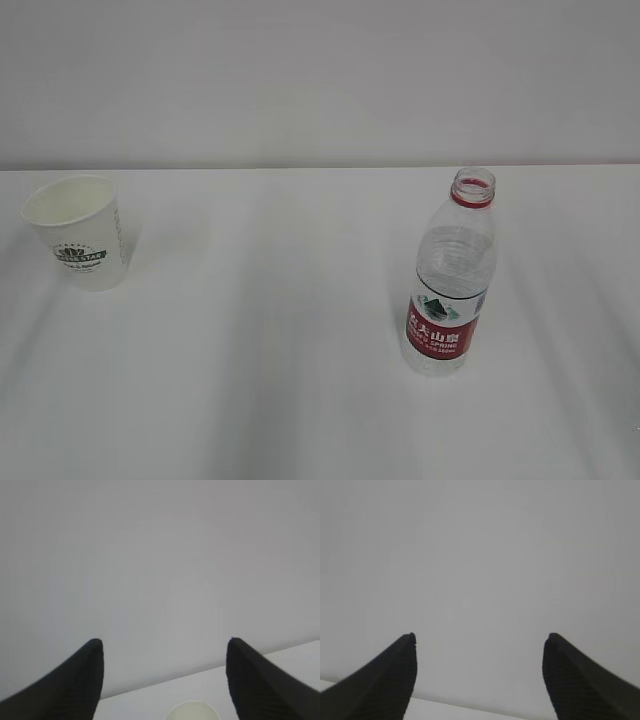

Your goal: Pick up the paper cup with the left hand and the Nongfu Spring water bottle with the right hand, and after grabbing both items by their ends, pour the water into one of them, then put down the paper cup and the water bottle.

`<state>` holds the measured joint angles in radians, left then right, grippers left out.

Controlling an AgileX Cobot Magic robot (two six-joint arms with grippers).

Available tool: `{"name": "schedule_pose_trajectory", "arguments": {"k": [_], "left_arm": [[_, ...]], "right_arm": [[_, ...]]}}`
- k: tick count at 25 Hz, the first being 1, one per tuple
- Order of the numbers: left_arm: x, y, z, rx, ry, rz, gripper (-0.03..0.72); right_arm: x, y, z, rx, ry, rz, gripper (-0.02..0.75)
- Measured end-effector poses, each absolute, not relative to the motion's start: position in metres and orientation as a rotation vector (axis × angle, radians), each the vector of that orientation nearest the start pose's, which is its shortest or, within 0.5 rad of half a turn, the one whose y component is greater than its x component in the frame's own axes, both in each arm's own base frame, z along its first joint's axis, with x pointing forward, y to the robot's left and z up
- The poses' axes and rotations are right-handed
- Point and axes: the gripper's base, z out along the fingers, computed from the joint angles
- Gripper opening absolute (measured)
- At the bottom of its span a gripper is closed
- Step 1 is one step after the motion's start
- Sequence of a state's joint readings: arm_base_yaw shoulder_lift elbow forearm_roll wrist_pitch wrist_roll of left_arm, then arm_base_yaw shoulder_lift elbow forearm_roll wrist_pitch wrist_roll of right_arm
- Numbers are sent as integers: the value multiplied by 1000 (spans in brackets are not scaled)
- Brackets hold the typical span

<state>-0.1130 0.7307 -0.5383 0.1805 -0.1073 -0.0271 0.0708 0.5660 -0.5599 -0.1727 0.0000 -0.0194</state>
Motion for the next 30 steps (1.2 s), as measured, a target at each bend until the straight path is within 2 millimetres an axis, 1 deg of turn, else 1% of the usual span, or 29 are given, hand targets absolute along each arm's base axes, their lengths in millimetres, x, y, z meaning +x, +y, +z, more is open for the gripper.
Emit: {"name": "schedule_pose_trajectory", "arguments": {"k": [4, 8, 12, 16, 20, 23, 26, 29, 30], "left_arm": [[169, -21, 326, 232, 1602, 14, 540], [176, -23, 314, 242, 1609, 4, 511], [175, -25, 291, 246, 1596, -22, 485], [171, -25, 269, 245, 1604, -42, 475], [171, -26, 257, 248, 1629, -50, 463], [175, -27, 252, 250, 1641, -55, 448], [181, -28, 247, 262, 1654, -59, 432], [187, -29, 241, 269, 1669, -65, 417], [188, -30, 239, 270, 1671, -67, 412]], "right_arm": [[129, 9, 353, -201, 1506, -97, 590], [137, 11, 353, -206, 1490, -91, 589], [148, 12, 347, -212, 1516, -86, 589], [160, 13, 339, -220, 1568, -84, 589], [172, 14, 330, -227, 1620, -82, 589], [180, 14, 324, -230, 1652, -78, 589], [184, 16, 316, -232, 1632, -63, 589], [184, 17, 297, -217, 1628, -23, 589], [182, 18, 287, -207, 1645, -5, 589]]}}
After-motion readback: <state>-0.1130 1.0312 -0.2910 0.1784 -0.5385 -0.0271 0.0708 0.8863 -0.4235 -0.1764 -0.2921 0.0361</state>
